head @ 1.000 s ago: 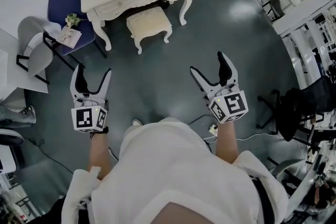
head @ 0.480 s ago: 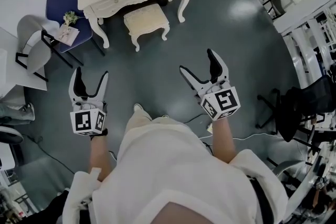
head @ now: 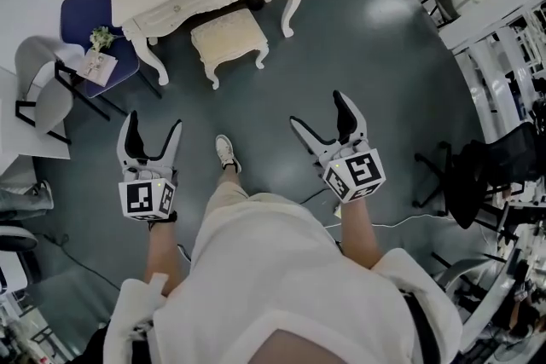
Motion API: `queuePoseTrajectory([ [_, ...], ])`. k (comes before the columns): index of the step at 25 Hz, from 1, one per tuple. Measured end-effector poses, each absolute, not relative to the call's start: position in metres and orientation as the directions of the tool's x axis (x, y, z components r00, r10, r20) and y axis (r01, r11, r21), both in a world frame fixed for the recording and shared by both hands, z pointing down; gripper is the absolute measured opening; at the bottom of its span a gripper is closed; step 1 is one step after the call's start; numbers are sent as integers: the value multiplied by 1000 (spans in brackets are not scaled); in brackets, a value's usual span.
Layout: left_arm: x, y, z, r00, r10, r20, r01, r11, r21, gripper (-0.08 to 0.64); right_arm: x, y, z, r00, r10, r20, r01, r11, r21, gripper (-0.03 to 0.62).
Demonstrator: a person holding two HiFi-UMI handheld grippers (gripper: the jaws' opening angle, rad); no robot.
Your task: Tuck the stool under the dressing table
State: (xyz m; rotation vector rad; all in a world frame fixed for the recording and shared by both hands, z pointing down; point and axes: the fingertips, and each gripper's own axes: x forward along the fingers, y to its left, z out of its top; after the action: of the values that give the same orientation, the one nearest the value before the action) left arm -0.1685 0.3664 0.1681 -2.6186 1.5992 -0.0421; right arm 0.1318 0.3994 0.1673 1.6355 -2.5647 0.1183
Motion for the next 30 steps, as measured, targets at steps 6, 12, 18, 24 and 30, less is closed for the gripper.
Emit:
queuePoseTrajectory([
  [6,-159,266,183,493,-870,-6,-869,-492,-54,417,126,317,178,-379,-906,189,-915,397,68,431],
  [12,-150,140,188,568,-823,17,-823,-568,-17,417,105,194,169,-380,-901,209,-917,397,43,431],
  [18,-145,54,202,646,-761,59,-763,-646,23,417,88,118,170,-342,-911,233,-934,356,20,431],
  [24,-100,16,211,702,-708,71,-712,-698,76,417,112,84,193,-308,-906,290,-949,315,-23,431],
  [30,-82,-16,202,644,-760,85,-764,-643,42,416,124,23,204,-424,-864,271,-903,425,-57,430],
])
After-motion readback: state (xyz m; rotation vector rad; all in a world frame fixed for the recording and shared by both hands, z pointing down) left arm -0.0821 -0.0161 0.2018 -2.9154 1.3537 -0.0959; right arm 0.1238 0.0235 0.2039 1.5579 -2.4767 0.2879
